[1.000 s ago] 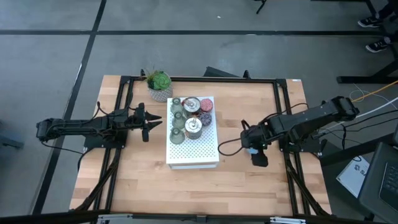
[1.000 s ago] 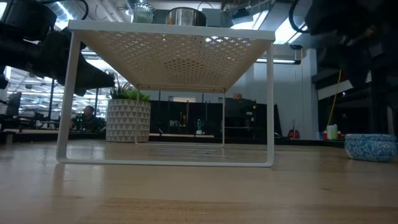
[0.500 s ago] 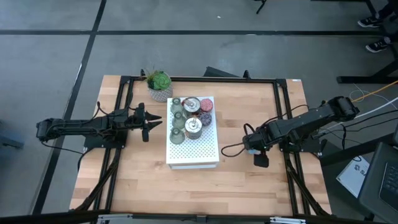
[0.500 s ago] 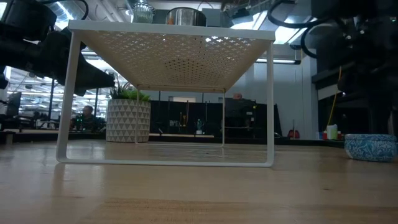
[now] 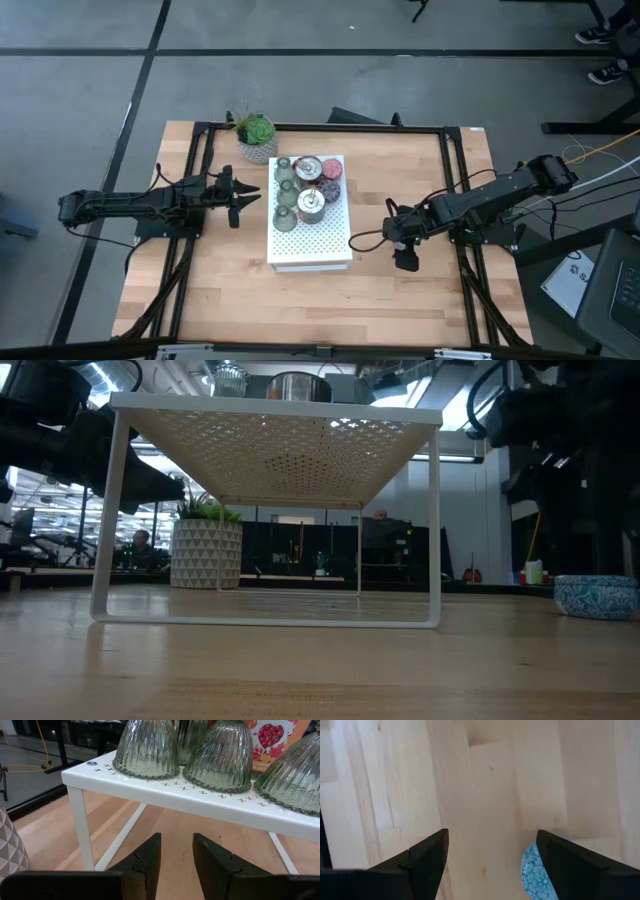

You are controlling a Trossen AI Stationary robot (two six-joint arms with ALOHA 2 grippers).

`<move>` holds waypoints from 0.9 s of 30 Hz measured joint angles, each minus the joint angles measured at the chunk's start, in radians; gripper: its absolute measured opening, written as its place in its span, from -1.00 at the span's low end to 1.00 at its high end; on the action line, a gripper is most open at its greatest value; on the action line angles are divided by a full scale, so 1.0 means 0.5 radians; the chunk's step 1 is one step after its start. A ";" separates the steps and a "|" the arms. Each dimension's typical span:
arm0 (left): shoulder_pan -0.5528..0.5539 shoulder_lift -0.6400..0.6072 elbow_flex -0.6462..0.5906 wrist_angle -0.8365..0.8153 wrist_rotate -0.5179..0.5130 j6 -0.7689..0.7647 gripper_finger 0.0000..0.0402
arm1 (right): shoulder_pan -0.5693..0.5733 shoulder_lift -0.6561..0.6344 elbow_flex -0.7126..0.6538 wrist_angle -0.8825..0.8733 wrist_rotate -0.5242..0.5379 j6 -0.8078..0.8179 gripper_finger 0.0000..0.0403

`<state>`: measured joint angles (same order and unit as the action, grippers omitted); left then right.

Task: Pick & Place candle stick holders
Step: Align the blue patterned scented candle with the other black patterned scented candle on the shelf

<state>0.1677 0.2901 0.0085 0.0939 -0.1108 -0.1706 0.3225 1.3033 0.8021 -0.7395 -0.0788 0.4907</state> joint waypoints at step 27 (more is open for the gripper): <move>0.000 0.001 0.000 -0.001 0.000 0.000 -0.47 | -0.002 0.000 0.000 -0.220 0.084 0.050 0.95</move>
<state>0.1676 0.2904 0.0086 0.0937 -0.1108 -0.1706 0.3218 1.3033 0.8021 -0.8494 -0.0369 0.5159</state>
